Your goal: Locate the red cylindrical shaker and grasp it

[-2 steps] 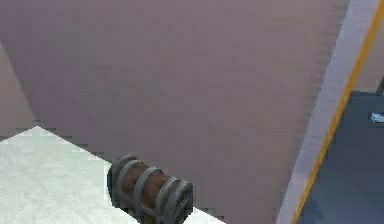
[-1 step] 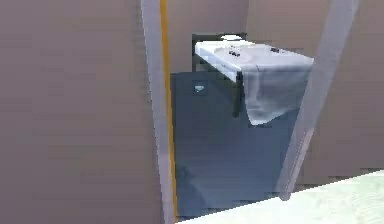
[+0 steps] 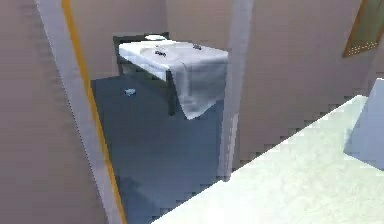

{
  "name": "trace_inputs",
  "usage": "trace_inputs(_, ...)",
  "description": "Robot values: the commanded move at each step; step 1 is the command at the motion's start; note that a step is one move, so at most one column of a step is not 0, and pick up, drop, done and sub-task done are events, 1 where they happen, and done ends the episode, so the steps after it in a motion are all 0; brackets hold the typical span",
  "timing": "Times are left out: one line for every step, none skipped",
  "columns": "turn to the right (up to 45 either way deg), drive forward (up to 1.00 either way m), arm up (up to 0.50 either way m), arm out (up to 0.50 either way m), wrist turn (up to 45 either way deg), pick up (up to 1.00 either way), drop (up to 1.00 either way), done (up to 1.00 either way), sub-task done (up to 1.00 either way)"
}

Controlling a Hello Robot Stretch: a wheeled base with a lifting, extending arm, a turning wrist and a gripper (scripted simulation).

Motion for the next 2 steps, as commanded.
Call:
trace_inputs(0.0,0.95,0.0,0.0,0.0,0.0,0.0,0.0,0.0)
trace_inputs(-30.0,0.0,0.0,0.0,0.0,0.0,0.0,0.0,0.0)
